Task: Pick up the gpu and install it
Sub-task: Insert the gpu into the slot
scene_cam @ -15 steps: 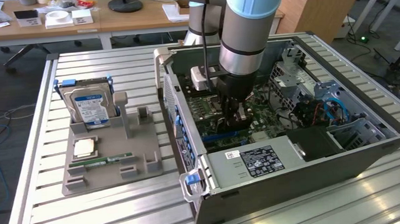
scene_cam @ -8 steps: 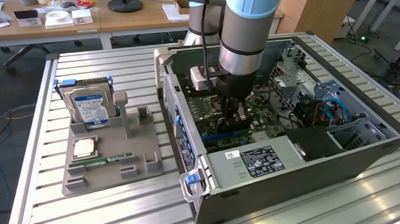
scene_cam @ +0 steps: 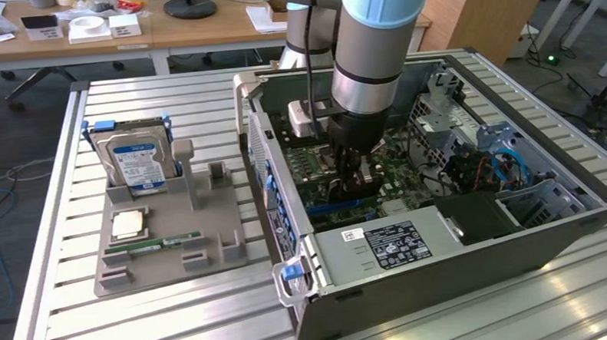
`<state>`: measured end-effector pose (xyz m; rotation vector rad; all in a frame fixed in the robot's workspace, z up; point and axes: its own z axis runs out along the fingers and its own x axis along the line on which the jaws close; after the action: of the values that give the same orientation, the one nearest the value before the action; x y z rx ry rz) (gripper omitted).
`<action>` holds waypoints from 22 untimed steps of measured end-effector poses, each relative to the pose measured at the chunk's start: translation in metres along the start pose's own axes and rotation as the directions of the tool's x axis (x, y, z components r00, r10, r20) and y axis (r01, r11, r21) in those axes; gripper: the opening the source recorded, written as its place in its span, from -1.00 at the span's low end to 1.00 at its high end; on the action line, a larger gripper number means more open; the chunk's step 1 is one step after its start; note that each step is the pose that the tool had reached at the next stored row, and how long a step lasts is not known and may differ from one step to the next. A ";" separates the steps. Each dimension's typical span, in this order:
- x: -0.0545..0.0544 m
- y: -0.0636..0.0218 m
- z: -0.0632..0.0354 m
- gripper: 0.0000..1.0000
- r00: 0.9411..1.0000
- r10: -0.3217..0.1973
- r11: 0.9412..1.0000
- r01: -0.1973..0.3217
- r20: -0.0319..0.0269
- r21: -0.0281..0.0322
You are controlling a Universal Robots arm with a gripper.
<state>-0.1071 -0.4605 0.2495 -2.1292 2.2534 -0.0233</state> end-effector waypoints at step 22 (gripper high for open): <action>0.000 0.0027 0.0002 -0.47 1.000 0.004 1.000 -0.004 0.000 0.000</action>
<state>-0.1099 -0.4606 0.2491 -2.1247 2.2576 -0.0233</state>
